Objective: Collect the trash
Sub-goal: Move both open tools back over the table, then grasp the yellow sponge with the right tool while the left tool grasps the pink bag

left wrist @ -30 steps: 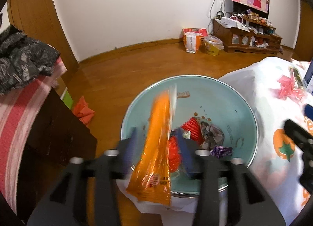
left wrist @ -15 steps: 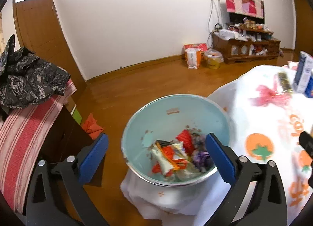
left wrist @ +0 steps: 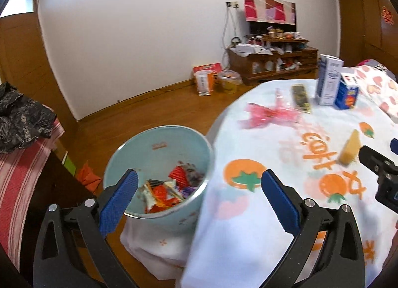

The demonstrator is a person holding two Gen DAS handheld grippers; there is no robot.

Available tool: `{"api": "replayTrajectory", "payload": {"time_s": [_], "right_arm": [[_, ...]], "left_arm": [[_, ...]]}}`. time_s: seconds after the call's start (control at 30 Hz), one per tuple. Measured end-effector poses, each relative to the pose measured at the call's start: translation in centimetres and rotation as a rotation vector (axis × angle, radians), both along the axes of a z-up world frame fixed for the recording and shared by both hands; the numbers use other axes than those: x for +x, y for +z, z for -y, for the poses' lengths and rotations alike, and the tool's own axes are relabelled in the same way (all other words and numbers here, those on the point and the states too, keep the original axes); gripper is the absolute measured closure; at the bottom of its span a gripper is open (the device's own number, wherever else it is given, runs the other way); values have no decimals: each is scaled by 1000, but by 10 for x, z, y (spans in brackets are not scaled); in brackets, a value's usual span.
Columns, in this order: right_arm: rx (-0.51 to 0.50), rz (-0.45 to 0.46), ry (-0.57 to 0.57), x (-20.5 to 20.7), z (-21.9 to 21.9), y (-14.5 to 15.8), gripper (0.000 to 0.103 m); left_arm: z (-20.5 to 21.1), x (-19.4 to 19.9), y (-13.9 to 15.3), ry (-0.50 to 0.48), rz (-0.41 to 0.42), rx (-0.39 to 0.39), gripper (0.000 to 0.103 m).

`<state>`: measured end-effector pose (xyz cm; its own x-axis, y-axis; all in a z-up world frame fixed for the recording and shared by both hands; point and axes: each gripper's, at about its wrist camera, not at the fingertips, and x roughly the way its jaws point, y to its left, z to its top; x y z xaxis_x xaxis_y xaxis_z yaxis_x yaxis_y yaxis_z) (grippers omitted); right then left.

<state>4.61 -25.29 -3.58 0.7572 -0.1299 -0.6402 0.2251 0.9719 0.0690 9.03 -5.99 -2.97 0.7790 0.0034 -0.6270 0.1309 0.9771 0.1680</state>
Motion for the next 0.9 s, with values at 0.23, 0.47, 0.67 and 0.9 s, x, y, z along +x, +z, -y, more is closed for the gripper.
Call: {"api": "replayTrajectory", "payload": {"time_s": [0.23, 0.47, 0.67, 0.9], "right_arm": [[9, 4, -42, -8, 22, -2, 10], [19, -19, -67, -6, 40, -9, 10], [9, -49, -87, -1, 52, -18, 10], [28, -81, -168, -1, 85, -29, 13]], "left_arm": [[25, -8, -4, -48, -14, 2, 6], [38, -7, -10, -76, -29, 17, 6], [45, -1, -17, -86, -48, 33, 6], [39, 11, -27, -68, -63, 63, 6]]}}
